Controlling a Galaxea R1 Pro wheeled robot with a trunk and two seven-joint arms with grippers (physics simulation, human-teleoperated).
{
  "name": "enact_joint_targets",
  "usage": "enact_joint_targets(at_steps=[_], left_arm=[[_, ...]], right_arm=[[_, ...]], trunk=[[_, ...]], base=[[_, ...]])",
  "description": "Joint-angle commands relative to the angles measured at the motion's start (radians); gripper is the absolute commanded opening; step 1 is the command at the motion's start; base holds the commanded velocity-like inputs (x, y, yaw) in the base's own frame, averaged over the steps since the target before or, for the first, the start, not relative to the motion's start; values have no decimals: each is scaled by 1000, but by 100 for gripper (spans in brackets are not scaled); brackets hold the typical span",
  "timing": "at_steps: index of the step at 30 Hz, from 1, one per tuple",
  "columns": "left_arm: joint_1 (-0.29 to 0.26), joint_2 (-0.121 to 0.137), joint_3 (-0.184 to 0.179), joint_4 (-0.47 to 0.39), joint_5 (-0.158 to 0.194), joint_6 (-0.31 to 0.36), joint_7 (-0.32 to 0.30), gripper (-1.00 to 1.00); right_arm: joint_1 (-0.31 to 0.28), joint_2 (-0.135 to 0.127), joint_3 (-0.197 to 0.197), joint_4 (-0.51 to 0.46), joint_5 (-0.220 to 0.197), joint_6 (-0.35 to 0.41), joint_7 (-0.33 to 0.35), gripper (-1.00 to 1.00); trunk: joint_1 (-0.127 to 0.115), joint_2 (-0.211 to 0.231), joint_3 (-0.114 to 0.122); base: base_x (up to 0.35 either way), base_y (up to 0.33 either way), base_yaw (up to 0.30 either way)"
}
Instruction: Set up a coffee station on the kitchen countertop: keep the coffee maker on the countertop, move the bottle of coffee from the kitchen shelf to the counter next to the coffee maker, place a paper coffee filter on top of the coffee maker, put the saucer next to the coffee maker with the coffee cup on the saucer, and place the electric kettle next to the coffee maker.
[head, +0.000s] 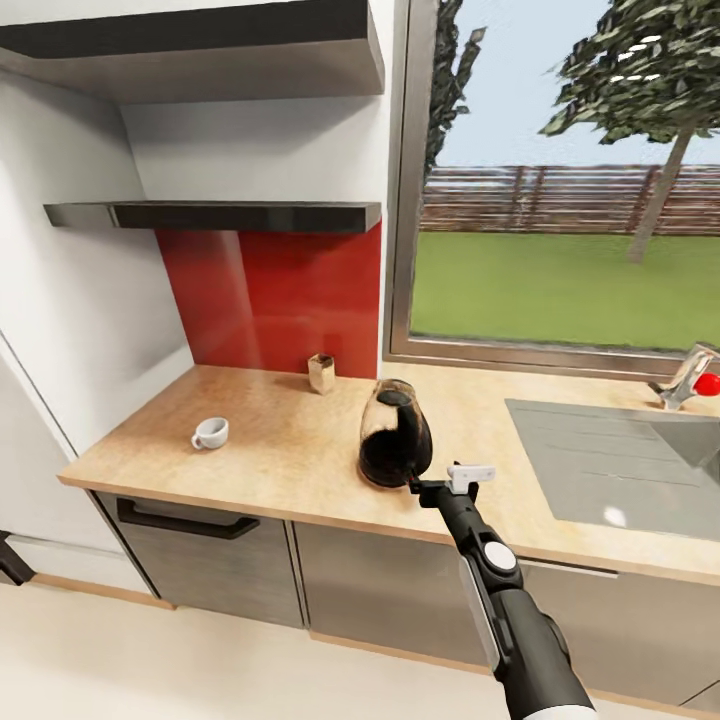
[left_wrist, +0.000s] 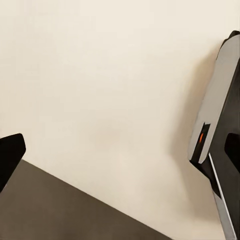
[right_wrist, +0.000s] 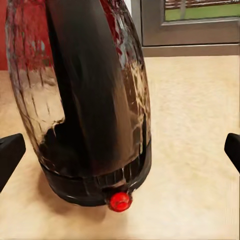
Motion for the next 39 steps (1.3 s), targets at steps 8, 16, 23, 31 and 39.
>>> enact_joint_targets(at_steps=[8, 16, 23, 31, 39], left_arm=[[-1, -1, -9, 6, 9, -4, 1, 100], [-1, -3, -9, 6, 9, -5, 1, 100], [-1, -5, -9, 5, 9, -5, 1, 100], [-1, -7, -9, 5, 9, -5, 0, 100], [-1, -8, -9, 5, 9, -6, 0, 100]], right_arm=[[-1, 1, -1, -3, 4, 4, 4, 100], [0, 1, -1, 0, 4, 4, 4, 100], [-1, 1, -1, 2, 4, 3, 4, 100], [-1, 1, -1, 2, 4, 2, 5, 100], [-1, 1, -1, 0, 4, 2, 5, -100]], trunk=[[1, -2, -2], [1, -2, -2], [1, -2, -2], [1, -2, -2], [1, -2, -2]], base=[[81, 0, 0], [65, 0, 0], [144, 112, 0], [60, 35, 0], [2, 1, 0]])
